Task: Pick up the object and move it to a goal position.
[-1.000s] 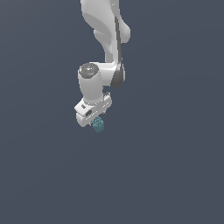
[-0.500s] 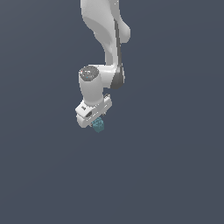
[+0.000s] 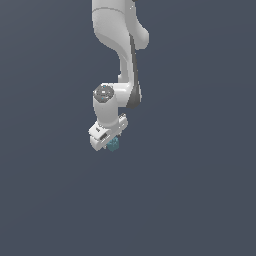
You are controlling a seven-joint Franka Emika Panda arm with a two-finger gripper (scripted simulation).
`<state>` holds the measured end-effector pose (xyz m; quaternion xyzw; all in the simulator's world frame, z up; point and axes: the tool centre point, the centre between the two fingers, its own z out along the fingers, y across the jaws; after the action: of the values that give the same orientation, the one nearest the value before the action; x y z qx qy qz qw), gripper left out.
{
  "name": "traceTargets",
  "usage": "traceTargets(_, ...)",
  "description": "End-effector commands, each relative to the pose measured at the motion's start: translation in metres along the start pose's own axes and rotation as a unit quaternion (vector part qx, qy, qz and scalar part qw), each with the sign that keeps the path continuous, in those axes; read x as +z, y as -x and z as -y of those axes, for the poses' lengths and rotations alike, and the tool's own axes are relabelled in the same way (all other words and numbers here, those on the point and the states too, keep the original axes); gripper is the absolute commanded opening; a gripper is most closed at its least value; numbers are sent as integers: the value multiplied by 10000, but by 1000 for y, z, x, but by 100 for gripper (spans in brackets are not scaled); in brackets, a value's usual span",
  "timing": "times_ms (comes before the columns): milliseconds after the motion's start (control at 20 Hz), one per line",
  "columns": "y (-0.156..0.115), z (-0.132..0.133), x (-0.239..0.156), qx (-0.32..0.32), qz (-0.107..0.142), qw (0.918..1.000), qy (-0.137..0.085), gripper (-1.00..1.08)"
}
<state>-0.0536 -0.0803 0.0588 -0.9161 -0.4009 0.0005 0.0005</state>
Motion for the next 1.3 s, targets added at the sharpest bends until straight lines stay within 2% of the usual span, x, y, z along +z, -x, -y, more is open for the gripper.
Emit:
traceTargets(0, 0, -1, 2, -1, -4, 10000, 6, 100)
traceTargets(50, 0, -1, 2, -1, -4, 10000, 6, -100)
traceTargets(750, -2, -2, -3, 2, -5, 10000, 13, -100)
traceTargets(1250, -20, -5, -52, 0, -6, 10000, 12, -100)
